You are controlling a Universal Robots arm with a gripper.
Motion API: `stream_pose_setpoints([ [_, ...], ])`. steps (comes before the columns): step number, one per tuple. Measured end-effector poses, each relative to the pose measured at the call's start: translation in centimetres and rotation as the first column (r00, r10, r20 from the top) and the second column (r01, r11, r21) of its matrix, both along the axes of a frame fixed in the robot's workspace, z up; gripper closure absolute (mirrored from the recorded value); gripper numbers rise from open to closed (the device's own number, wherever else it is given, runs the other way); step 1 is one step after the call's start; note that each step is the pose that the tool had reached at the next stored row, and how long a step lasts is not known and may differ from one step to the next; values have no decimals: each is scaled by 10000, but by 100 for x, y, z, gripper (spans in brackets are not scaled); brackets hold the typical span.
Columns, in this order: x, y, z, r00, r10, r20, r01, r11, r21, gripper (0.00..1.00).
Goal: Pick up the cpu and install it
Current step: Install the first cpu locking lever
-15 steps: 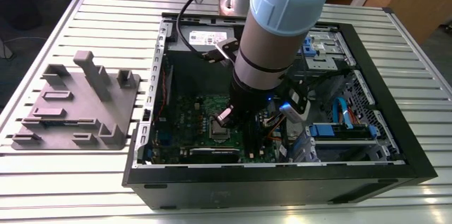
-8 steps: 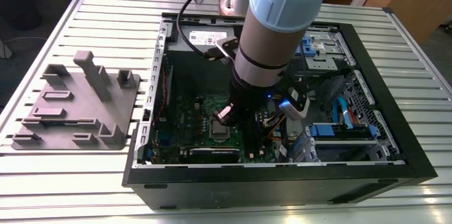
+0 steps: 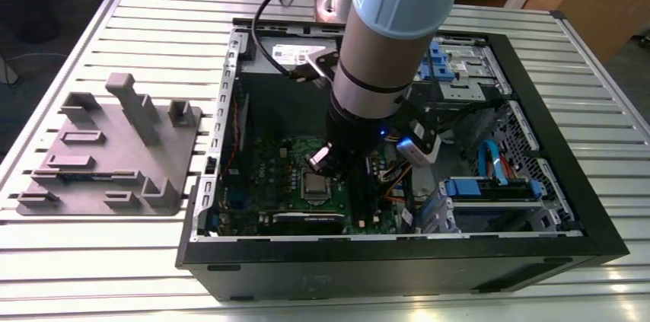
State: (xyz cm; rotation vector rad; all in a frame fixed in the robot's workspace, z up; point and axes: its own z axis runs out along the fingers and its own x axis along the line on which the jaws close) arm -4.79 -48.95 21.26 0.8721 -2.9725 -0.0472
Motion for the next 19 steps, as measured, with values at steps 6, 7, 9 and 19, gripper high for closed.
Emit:
stream_pose_setpoints([
  [6,-3,26,52,10000,-11,13,11,10000,4,90],
  [7,-3,31,64,10000,-11,13,11,10000,3,90],
  [9,-3,38,82,10000,-11,12,11,10000,0,90],
  [19,17,52,184,10000,-13,11,13,10000,0,90],
])
